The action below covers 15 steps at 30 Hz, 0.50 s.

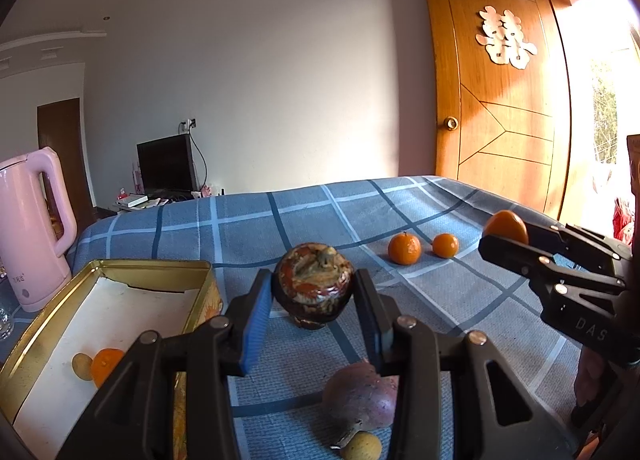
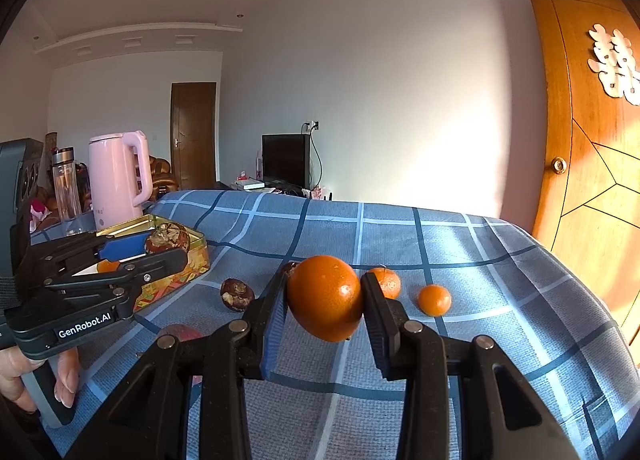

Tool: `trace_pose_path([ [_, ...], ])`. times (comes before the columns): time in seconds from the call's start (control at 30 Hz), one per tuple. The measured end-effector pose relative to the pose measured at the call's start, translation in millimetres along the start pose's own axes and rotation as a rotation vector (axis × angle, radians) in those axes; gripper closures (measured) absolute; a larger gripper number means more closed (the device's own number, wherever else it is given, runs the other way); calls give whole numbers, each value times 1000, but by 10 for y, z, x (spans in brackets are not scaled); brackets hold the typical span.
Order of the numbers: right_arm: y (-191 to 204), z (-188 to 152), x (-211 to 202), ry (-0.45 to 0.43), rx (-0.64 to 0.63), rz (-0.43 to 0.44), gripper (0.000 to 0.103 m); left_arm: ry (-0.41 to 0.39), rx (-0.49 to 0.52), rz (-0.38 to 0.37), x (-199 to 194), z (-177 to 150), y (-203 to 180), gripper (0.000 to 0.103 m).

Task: Organize fruits
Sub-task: 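Lift the mangosteen with the left tool while the right tool holds the mandarin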

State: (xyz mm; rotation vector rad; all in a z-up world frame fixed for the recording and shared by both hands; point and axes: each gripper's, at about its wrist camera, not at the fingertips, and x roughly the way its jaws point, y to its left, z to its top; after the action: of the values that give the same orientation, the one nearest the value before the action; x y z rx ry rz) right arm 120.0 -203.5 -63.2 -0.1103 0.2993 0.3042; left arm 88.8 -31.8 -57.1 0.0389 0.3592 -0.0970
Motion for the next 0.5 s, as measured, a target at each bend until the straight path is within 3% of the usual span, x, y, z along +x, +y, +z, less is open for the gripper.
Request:
trace_pose_path([
  [0.5,24,2,-65,-36,-12,-18,64,-56,10,32,-114,3,-6,60],
])
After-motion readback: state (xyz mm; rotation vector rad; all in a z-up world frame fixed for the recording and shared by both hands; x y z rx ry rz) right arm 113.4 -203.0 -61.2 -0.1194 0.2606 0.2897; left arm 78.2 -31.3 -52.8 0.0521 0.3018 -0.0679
